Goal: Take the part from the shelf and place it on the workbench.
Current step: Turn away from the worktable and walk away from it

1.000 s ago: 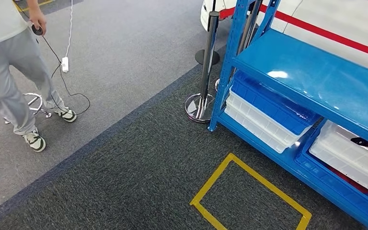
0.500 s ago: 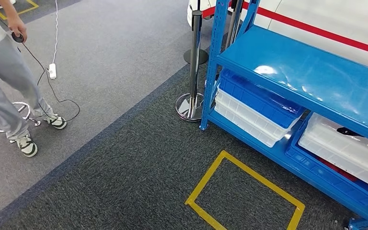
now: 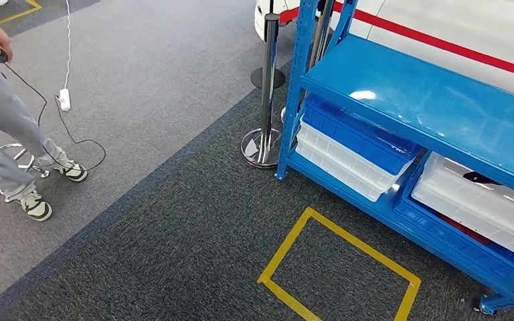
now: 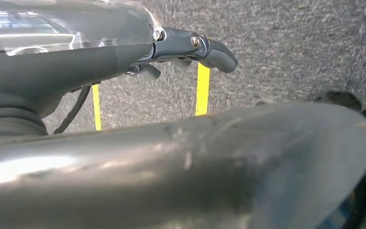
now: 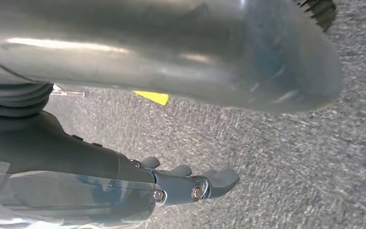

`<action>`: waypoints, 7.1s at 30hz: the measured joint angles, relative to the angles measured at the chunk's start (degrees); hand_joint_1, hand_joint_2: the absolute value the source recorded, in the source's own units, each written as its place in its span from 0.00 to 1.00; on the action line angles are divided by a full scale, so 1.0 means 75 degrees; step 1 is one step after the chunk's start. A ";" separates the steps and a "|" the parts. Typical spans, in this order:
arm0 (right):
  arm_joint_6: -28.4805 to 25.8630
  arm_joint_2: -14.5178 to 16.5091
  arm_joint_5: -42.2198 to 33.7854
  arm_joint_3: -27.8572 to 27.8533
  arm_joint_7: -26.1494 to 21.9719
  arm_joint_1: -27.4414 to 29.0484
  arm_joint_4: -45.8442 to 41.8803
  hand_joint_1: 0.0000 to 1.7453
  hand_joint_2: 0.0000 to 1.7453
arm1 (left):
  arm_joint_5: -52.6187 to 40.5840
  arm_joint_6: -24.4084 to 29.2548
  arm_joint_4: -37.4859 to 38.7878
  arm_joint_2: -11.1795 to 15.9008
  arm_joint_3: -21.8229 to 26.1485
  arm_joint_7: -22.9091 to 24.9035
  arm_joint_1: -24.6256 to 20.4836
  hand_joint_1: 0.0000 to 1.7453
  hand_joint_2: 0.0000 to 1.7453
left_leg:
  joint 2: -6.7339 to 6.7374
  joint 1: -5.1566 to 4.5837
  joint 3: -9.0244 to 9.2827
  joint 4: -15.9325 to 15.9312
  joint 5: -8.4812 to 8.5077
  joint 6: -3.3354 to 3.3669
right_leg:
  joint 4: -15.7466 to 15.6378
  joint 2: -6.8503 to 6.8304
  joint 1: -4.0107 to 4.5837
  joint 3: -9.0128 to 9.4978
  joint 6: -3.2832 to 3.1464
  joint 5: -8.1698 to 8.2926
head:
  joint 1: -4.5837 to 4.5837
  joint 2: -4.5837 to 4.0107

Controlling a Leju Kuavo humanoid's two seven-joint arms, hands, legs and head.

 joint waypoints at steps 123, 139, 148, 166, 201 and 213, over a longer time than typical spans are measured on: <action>0.0519 0.0567 0.0983 -0.0607 0.0225 -0.0220 -0.0091 0.00 0.00 | 0.0001 0.0533 -0.0087 0.0042 -0.2667 0.1017 -0.0027 0.00 0.00 | -0.0025 0.0049 -0.0060 0.0049 0.0001 -0.0076 | -0.0057 -0.0006 0.0016 0.0008 -0.0068 0.0045 | 0.0012 0.0000; 0.0539 0.0611 0.1089 -0.0667 0.0185 -0.0230 -0.0095 0.00 0.00 | 0.0001 0.0600 -0.0087 0.0054 -0.2667 0.0924 -0.0042 0.00 0.00 | -0.0371 0.0070 -0.0100 0.0115 -0.0038 -0.0208 | -0.0104 0.0406 0.0014 -0.0026 -0.0224 0.0075 | -0.0016 0.0000; 0.0548 0.0612 0.1242 -0.0678 0.0162 -0.0215 -0.0106 0.00 0.00 | 0.0003 0.0495 -0.0087 0.0042 -0.2662 0.0933 -0.0029 0.00 0.00 | -0.0144 0.0105 -0.0088 -0.0018 0.0066 0.0045 | 0.2014 0.0221 -0.0047 -0.1048 0.0052 -0.0926 | 0.0025 0.0000; 0.0545 0.0616 0.1331 -0.0678 0.0173 -0.0234 -0.0126 0.00 0.00 | 0.0002 0.0405 -0.0087 0.0052 -0.2658 0.0854 -0.0033 0.00 0.00 | -0.0185 0.0102 -0.0706 0.1583 -0.0595 -0.0318 | -0.0099 0.0303 0.0049 -0.0054 -0.0402 0.0096 | -0.0010 0.0000; 0.0248 0.0681 0.1683 -0.0683 0.0431 -0.0252 -0.0125 0.00 0.00 | 0.0484 0.0326 -0.0087 0.0087 -0.2441 0.0863 -0.0044 0.00 0.00 | -0.0231 0.0079 -0.0047 0.0109 -0.0109 -0.0205 | -0.0027 0.0287 0.0028 -0.0136 -0.0243 0.0114 | 0.0009 0.0000; 0.0335 0.0662 0.1851 -0.0690 0.0423 -0.0228 -0.0146 0.00 0.00 | 0.2652 0.0239 -0.0196 0.0043 -0.0444 0.0580 -0.0239 0.00 0.00 | -0.0186 0.0063 0.0208 -0.0018 -0.0329 0.0133 | 0.2091 0.0216 -0.0082 -0.1381 0.0073 -0.0568 | 0.0030 0.0000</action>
